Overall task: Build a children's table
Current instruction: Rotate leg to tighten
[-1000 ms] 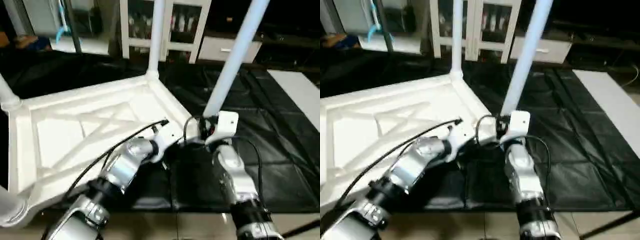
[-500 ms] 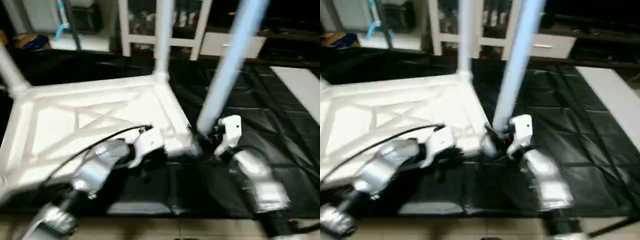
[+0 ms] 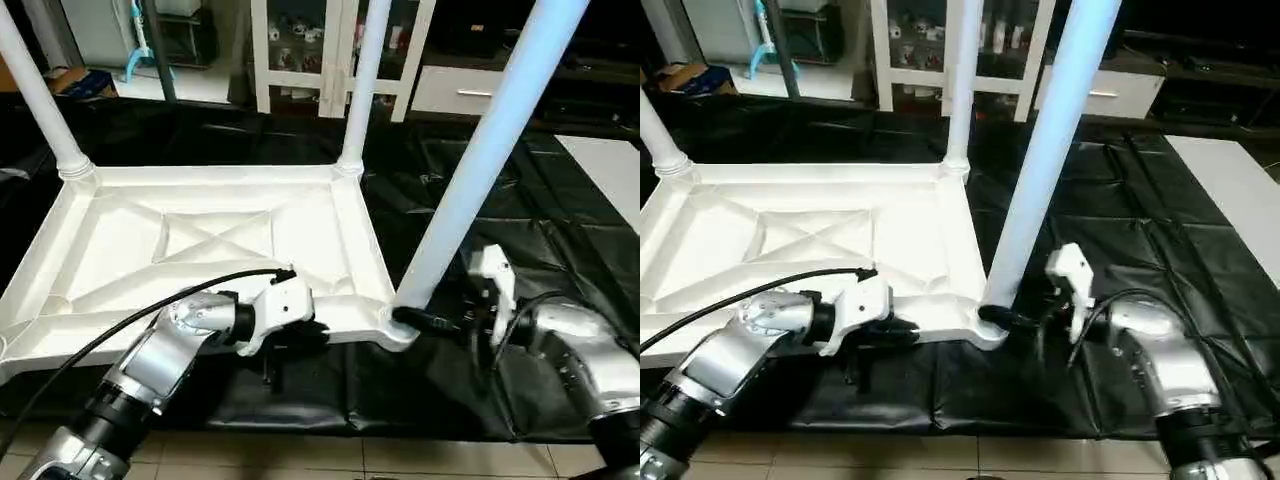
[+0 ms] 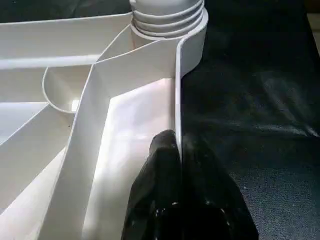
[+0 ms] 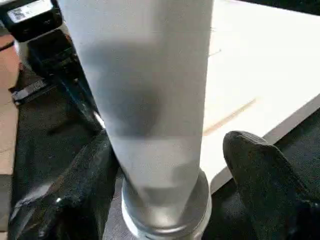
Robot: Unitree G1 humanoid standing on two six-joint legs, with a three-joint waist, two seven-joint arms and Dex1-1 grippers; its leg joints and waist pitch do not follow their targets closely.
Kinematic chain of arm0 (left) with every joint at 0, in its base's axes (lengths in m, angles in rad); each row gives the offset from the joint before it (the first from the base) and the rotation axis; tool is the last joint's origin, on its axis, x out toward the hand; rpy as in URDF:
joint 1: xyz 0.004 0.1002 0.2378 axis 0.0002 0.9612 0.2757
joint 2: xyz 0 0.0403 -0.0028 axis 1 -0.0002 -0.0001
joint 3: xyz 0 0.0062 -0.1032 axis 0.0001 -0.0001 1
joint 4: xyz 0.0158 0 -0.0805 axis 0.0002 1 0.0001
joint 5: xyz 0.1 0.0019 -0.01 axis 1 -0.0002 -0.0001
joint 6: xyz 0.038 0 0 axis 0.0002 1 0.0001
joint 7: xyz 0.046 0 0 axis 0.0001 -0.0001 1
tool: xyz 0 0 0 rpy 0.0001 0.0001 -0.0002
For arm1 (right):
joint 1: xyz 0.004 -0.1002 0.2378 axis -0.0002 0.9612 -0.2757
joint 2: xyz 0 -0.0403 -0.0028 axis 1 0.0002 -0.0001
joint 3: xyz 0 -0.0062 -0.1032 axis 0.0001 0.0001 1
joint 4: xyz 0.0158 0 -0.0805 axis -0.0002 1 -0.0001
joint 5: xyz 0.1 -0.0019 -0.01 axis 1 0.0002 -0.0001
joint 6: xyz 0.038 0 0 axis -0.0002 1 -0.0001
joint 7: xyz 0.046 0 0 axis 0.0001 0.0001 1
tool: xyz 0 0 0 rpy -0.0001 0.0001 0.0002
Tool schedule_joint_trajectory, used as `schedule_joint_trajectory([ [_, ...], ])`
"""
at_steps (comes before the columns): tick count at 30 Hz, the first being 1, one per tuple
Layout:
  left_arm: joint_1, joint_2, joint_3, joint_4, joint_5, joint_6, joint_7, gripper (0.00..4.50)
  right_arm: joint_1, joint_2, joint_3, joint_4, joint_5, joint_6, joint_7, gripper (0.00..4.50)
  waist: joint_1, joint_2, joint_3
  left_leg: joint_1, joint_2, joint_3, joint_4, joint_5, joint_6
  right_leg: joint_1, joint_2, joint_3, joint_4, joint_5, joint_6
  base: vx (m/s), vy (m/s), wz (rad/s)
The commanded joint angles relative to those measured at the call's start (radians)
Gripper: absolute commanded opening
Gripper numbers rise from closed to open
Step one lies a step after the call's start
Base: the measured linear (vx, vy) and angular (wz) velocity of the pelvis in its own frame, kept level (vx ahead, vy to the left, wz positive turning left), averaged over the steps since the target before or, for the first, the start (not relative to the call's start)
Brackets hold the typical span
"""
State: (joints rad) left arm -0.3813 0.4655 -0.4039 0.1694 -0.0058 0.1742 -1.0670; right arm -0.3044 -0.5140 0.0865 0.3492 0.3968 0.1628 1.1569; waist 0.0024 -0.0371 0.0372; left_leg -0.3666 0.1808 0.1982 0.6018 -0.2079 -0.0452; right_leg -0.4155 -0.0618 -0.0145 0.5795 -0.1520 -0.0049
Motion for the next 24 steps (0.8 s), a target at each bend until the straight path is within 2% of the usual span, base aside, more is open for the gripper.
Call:
schedule_joint_trajectory([
  [1, 0.024, 0.008, -0.014, -0.007, -0.007, 0.005, -0.036, 0.0, -0.021, -0.012, -0.017, 0.03, -0.005, -0.012, 0.008, 3.28, 0.0, -0.008, -0.052, 0.01, 0.049, -0.02, -0.074, -0.216, 0.056, 0.041, -0.062, 0.025, -0.059, -0.286, -0.216, 0.0, 0.0, 0.0],
  [2, 0.024, 0.008, -0.014, -0.01, -0.007, 0.008, -0.037, 0.0, -0.027, -0.001, -0.02, 0.045, -0.007, -0.014, 0.0, 3.28, 0.002, -0.007, -0.052, 0.011, 0.049, -0.019, -0.073, -0.209, 0.059, 0.04, -0.061, 0.026, -0.059, -0.277, -0.217, 0.0, 0.0, 0.0],
  [3, 0.024, 0.007, -0.015, -0.012, -0.008, 0.011, -0.038, 0.0, -0.031, 0.012, -0.026, 0.055, -0.004, -0.005, -0.007, 3.01, 0.001, -0.007, -0.052, 0.01, 0.049, -0.019, -0.072, -0.206, 0.06, 0.041, -0.062, 0.026, -0.057, -0.273, -0.22, 0.0, 0.0, 0.0],
  [6, 0.025, 0.008, -0.02, -0.019, -0.009, 0.016, -0.038, 0.0, -0.029, 0.033, -0.031, 0.068, -0.008, -0.013, -0.031, 2.9, -0.001, -0.007, -0.053, 0.009, 0.049, -0.019, -0.072, -0.2, 0.062, 0.041, -0.061, 0.025, -0.057, -0.27, -0.222, 0.0, 0.0, 0.0],
  [8, 0.025, 0.009, -0.021, -0.02, -0.009, 0.019, -0.038, 0.0, -0.026, 0.038, -0.031, 0.073, -0.012, -0.024, -0.04, 2.61, -0.003, -0.006, -0.052, 0.008, 0.049, -0.021, -0.074, -0.209, 0.057, 0.041, -0.062, 0.024, -0.058, -0.288, -0.218, 0.0, 0.0, 0.0],
  [12, 0.014, 0.002, -0.022, -0.006, 0.015, 0.045, -0.003, 0.0, -0.022, 0.06, -0.048, 0.099, -0.033, -0.05, -0.114, 2.5, -0.011, -0.005, -0.05, 0.009, 0.049, -0.022, -0.076, -0.247, 0.042, 0.038, -0.061, 0.023, -0.063, -0.337, -0.204, 0.0, 0.0, 0.0],
  [13, 0.0, -0.015, -0.013, 0.011, 0.031, 0.077, 0.041, 0.0, -0.028, 0.075, -0.057, 0.128, -0.073, -0.076, -0.197, 2.24, -0.014, -0.004, -0.049, 0.008, 0.049, -0.023, -0.078, -0.253, 0.034, 0.037, -0.061, 0.024, -0.064, -0.35, -0.2, 0.0, 0.0, 0.0],
  [14, -0.017, -0.042, 0.001, 0.03, 0.039, 0.111, 0.091, 0.0, -0.035, 0.094, -0.068, 0.155, -0.114, -0.088, -0.307, 2.24, -0.019, -0.002, -0.048, 0.011, 0.048, -0.024, -0.079, -0.264, 0.017, 0.032, -0.059, 0.023, -0.067, -0.37, -0.194, 0.0, 0.0, 0.0],
  [15, -0.02, -0.048, 0.004, 0.033, 0.04, 0.118, 0.101, 0.0, -0.036, 0.098, -0.071, 0.16, -0.121, -0.09, -0.33, 2.15, -0.022, -0.003, -0.047, 0.011, 0.047, -0.024, -0.079, -0.275, 0.01, 0.031, -0.058, 0.022, -0.069, -0.385, -0.189, 0.0, 0.0, 0.0],
  [16, -0.03, -0.059, 0.004, 0.041, 0.053, 0.139, 0.127, 0.0, -0.041, 0.115, -0.084, 0.174, -0.143, -0.089, -0.42, 2.1, -0.028, -0.005, -0.048, 0.005, 0.045, -0.029, -0.081, -0.287, -0.002, 0.037, -0.06, 0.02, -0.069, -0.41, -0.177, 0.0, 0.0, 0.0],
  [17, -0.044, -0.082, 0.008, 0.059, 0.075, 0.161, 0.176, 0.0, -0.044, 0.138, -0.105, 0.188, -0.17, -0.081, -0.541, 2.02, -0.033, -0.006, -0.048, 0.0, 0.045, -0.032, -0.084, -0.296, -0.009, 0.038, -0.059, 0.018, -0.068, -0.425, -0.164, 0.0, 0.0, 0.0],
  [18, -0.064, -0.116, 0.018, 0.086, 0.092, 0.194, 0.24, 0.0, -0.043, 0.167, -0.132, 0.196, -0.219, -0.08, -0.721, 1.96, -0.036, -0.003, -0.044, 0.002, 0.044, -0.031, -0.085, -0.304, -0.02, 0.03, -0.057, 0.02, -0.072, -0.444, -0.154, 0.0, 0.0, 0.0],
  [19, -0.077, -0.139, 0.026, 0.105, 0.103, 0.216, 0.282, 0.0, -0.041, 0.186, -0.151, 0.2, -0.252, -0.079, -0.842, 1.93, -0.037, -0.004, -0.046, 0.013, 0.038, -0.03, -0.079, -0.324, -0.041, 0.021, -0.059, 0.02, -0.082, -0.492, -0.134, 0.0, 0.0, 0.0],
  [20, -0.086, -0.158, 0.031, 0.119, 0.111, 0.231, 0.314, 0.0, -0.036, 0.202, -0.172, 0.199, -0.274, -0.091, -0.929, 1.93, -0.039, -0.009, -0.051, 0.011, 0.038, -0.033, -0.079, -0.328, -0.045, 0.025, -0.06, 0.02, -0.081, -0.5, -0.124, 0.0, 0.0, 0.0],
  [21, -0.12, -0.212, 0.041, 0.172, 0.133, 0.232, 0.408, 0.0, -0.011, 0.27, -0.209, 0.177, -0.291, -0.106, -1.076, 1.92, -0.04, -0.008, -0.052, 0.01, 0.039, -0.034, -0.08, -0.327, -0.043, 0.025, -0.061, 0.02, -0.082, -0.488, -0.123, 0.0, 0.0, 0.0],
  [22, -0.134, -0.236, 0.042, 0.193, 0.142, 0.234, 0.442, 0.0, -0.001, 0.31, -0.227, 0.171, -0.29, -0.115, -1.137, 1.92, -0.042, -0.006, -0.048, 0.015, 0.036, -0.028, -0.077, -0.346, -0.037, 0.013, -0.055, 0.022, -0.089, -0.485, -0.116, 0.0, 0.0, 0.0],
  [23, -0.135, -0.238, 0.043, 0.195, 0.142, 0.234, 0.444, 0.0, -0.001, 0.312, -0.227, 0.172, -0.29, -0.115, -1.14, 1.91, -0.041, -0.009, -0.053, 0.017, 0.034, -0.03, -0.076, -0.357, -0.032, 0.015, -0.053, 0.02, -0.088, -0.479, -0.111, 0.0, 0.0, 0.0],
  [24, -0.165, -0.293, 0.044, 0.24, 0.156, 0.216, 0.519, 0.0, -0.008, 0.396, -0.227, 0.2, -0.284, -0.136, -1.235, 1.9, -0.041, -0.009, -0.053, 0.013, 0.034, -0.03, -0.077, -0.355, -0.028, 0.017, -0.052, 0.02, -0.086, -0.466, -0.109, 0.0, 0.0, 0.0],
])
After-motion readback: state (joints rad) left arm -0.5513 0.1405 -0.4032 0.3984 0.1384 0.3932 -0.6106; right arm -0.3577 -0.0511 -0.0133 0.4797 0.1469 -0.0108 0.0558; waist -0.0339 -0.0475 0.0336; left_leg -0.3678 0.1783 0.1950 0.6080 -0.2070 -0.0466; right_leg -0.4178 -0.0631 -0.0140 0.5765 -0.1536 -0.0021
